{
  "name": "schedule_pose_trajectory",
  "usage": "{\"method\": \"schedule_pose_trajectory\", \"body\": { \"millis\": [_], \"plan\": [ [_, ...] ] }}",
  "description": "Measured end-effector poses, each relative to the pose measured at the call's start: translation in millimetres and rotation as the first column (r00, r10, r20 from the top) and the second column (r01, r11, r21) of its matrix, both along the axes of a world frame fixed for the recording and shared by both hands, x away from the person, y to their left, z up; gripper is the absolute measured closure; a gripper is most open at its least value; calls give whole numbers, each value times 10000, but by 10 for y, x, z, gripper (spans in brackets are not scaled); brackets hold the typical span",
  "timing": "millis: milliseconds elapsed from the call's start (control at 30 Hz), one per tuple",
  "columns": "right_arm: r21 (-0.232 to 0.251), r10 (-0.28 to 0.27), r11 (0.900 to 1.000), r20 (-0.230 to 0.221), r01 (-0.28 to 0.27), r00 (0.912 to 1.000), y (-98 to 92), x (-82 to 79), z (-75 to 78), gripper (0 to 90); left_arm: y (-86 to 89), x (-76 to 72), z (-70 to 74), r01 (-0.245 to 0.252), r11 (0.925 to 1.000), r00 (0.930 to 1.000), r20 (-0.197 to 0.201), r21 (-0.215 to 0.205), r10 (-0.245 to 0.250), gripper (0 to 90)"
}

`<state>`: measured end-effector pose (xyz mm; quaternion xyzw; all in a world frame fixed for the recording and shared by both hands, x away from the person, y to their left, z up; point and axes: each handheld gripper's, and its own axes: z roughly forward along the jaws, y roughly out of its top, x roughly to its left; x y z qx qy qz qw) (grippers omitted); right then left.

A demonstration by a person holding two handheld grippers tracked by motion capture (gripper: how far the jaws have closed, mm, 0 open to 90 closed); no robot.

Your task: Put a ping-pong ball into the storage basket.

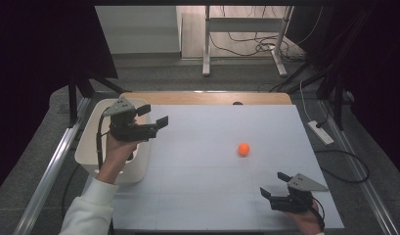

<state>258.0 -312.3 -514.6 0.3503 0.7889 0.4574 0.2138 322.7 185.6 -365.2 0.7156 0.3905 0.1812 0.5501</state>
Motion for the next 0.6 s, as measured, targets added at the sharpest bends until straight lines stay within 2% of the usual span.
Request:
{"method": "schedule_pose_trajectory", "body": {
  "millis": [233, 333, 600],
  "plan": [
    [-8, 45, 10000, 47, -45, 10000, -1, -5, 6, 126, -182, -21, 14, 414, 9991, 9991, 97, -88, -413, 181],
    [3, 50, 10000, 41, -50, 10000, -1, -3, 6, 126, -260, -47, 18, 376, 9993, 9987, 332, 54, -377, 185],
    [1, 36, 10000, 54, -36, 10000, -14, 2, 8, 126, -370, -42, 2, 669, 9978, 9974, 282, -12, -669, 186]
  ]
}}
